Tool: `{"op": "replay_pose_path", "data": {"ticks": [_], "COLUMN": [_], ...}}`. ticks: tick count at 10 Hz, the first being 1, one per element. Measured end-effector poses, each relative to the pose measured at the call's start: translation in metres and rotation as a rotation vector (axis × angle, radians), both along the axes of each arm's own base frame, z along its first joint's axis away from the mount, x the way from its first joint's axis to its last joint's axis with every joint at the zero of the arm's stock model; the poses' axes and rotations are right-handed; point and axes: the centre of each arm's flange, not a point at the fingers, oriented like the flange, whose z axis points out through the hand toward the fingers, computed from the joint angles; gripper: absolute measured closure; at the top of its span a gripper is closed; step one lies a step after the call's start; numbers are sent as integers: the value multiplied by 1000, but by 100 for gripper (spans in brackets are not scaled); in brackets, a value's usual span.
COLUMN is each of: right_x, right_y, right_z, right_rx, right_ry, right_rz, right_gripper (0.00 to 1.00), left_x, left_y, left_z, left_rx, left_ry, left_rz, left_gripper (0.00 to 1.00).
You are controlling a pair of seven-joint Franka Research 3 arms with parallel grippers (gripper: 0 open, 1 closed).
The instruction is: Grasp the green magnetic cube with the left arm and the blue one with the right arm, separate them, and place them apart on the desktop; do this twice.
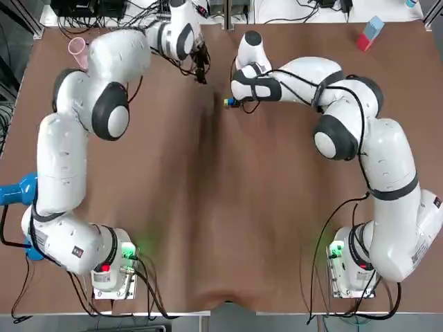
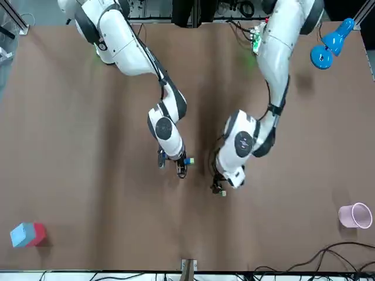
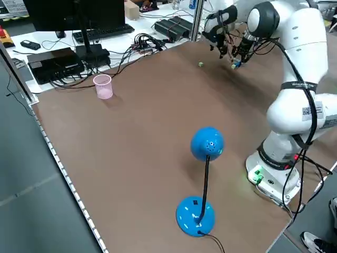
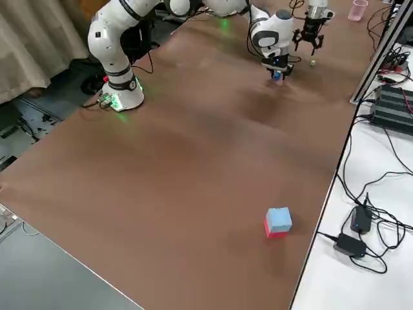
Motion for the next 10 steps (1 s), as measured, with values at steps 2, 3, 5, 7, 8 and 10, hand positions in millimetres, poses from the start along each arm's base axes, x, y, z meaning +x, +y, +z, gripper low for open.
{"op": "replay_pose_path", "data": {"ticks": [2, 3, 5, 7, 8, 10], "right_x": [0, 0, 0, -3, -4, -8], "right_y": [-3, -5, -9, -8, -6, 0], "right_z": [-1, 0, 0, 2, 3, 5], "right_rx": [-6, -8, -15, -12, -3, 7], "right_ry": [2, 3, 5, 8, 11, 15], "right_rz": [-2, -4, -7, -8, -11, -11], "right_gripper": [38, 40, 43, 43, 43, 43], "left_x": [-23, -33, -47, -59, -62, -61], "left_y": [-21, -21, -16, -29, -37, -46], "left_z": [-13, -25, -43, -43, -41, -36], "left_rx": [17, 34, 60, 62, 51, 12], "left_ry": [34, 61, 106, 110, 92, 35], "left_rz": [-6, 2, 35, 32, 30, 57], "left_gripper": [0, 0, 0, 2, 3, 4]}}
